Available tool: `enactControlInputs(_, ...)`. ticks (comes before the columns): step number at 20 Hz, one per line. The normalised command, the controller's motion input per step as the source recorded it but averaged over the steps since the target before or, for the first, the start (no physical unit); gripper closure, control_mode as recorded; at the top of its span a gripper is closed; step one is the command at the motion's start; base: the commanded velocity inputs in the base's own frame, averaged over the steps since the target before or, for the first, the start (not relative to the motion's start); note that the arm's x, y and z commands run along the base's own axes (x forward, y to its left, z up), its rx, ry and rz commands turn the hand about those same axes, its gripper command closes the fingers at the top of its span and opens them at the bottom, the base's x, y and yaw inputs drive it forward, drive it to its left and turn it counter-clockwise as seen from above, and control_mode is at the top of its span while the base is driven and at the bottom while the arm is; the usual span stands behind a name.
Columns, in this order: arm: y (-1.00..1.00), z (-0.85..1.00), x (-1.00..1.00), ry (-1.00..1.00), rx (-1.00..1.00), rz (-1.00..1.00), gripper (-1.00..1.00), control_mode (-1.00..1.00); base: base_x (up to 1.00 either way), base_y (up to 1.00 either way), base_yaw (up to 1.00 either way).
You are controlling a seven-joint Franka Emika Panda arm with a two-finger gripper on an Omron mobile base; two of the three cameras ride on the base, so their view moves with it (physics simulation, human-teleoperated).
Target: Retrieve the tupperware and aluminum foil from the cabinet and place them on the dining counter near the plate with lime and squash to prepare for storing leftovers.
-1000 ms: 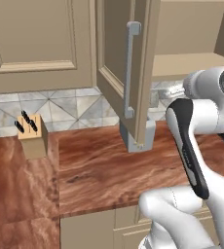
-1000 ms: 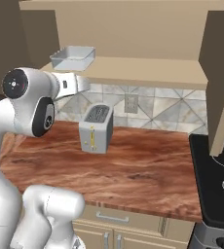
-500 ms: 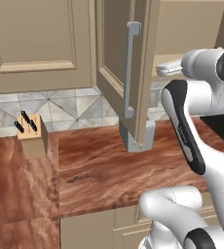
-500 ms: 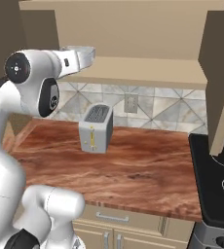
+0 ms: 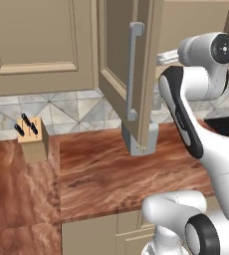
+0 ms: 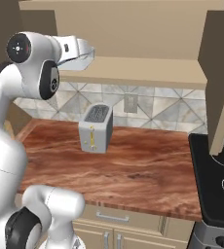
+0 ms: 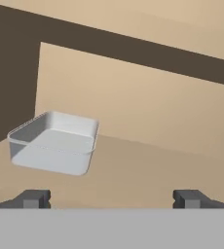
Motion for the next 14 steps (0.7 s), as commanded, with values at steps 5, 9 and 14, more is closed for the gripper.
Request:
enactControlInputs(5,0.02,0.0,0.44,0.11,0.06,0.0,-1.0,-1.0,0.0,0.0,0.0)
enactControlInputs(9,0.0,-0.01,0.62,0.12,0.11,0.01,-1.0,-1.0,0.0,0.0,0.0)
enactControlInputs(14,0.03,-0.14,0.66,0.11,0.07,0.06,-1.0,-1.0,0.0,0.0,0.0)
